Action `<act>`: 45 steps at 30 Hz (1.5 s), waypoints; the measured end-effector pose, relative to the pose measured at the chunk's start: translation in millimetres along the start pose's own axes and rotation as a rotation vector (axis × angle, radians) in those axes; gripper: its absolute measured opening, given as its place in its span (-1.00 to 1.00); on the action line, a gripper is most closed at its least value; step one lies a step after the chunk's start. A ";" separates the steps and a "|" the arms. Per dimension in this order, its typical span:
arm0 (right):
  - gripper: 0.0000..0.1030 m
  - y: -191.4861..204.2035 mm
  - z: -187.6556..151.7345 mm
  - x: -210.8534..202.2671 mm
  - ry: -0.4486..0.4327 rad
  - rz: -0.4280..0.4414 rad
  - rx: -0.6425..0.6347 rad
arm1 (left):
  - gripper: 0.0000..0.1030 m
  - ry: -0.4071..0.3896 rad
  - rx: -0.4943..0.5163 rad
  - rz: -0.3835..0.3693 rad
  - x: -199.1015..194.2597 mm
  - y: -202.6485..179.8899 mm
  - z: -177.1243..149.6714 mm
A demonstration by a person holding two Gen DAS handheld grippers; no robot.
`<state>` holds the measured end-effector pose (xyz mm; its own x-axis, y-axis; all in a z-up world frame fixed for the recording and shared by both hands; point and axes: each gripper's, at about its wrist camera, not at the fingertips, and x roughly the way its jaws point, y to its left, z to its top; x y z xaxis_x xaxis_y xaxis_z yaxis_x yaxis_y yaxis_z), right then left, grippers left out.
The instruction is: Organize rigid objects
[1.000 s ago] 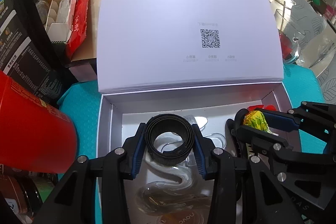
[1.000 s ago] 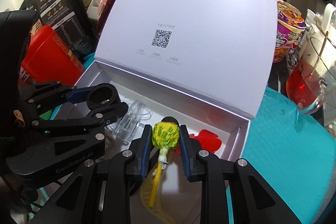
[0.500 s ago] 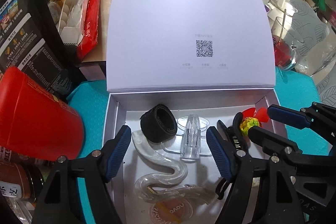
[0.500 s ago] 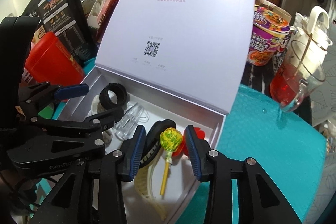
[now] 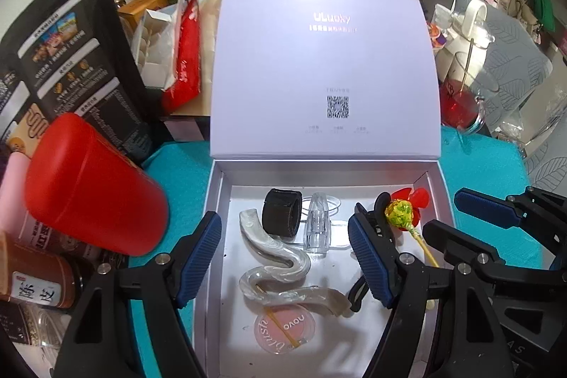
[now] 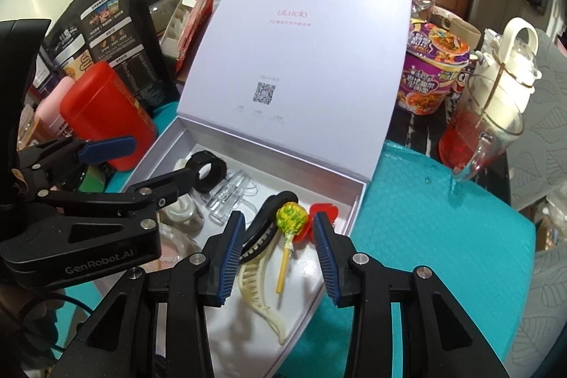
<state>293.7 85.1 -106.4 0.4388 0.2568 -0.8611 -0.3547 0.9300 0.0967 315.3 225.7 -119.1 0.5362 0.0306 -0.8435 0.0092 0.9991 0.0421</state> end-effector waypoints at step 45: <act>0.37 23.5 -93.7 -264.6 -0.295 -0.048 -0.049 | 0.52 -0.241 -0.023 0.092 -264.3 -73.6 -90.7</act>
<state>91.8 14.4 76.9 0.6746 0.2849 -0.6810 -0.3637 0.9311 0.0291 96.3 146.8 52.2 0.7195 0.1159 -0.6847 -0.0669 0.9930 0.0978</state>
